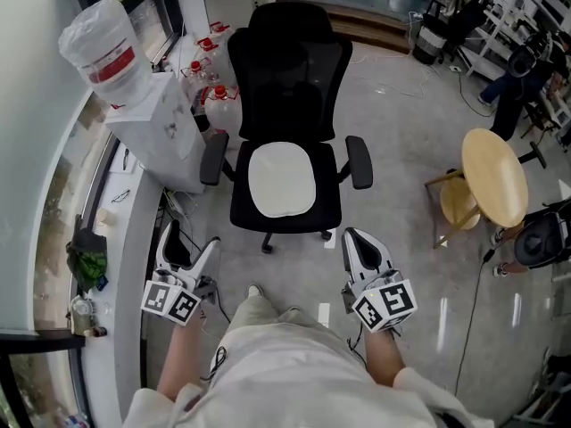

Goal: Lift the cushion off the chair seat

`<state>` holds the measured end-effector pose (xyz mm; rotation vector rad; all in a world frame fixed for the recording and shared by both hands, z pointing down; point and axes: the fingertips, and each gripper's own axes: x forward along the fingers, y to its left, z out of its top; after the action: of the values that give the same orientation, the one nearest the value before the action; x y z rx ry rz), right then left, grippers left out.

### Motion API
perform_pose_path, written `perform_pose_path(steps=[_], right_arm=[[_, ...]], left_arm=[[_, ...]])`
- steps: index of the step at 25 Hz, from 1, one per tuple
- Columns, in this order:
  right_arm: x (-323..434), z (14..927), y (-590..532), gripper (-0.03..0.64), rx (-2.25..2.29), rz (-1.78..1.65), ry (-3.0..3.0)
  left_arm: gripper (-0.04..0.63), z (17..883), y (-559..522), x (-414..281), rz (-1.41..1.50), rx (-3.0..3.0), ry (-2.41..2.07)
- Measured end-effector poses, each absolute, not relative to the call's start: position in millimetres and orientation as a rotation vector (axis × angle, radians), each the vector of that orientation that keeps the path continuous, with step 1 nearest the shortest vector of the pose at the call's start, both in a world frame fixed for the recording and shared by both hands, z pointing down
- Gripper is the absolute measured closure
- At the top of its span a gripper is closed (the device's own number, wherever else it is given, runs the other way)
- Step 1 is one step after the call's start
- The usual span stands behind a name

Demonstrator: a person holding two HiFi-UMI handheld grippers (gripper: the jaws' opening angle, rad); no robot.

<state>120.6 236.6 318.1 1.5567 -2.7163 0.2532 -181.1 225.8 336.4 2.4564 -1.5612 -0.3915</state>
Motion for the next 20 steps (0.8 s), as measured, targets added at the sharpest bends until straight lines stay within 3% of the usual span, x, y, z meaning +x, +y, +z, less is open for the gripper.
perform_pose_path(steps=[10, 20], right_arm=[[140.8, 346.8, 189.1, 0.615, 1.637, 0.319, -2.576], [106.5, 331.2, 48.1, 0.615, 1.650, 0.293, -2.508]], left_arm=[[0.103, 371.2, 133.7, -148.1, -0.377, 2.467, -1.393], [0.103, 387.5, -19.5, -152.4, -0.316, 2.495, -1.238]])
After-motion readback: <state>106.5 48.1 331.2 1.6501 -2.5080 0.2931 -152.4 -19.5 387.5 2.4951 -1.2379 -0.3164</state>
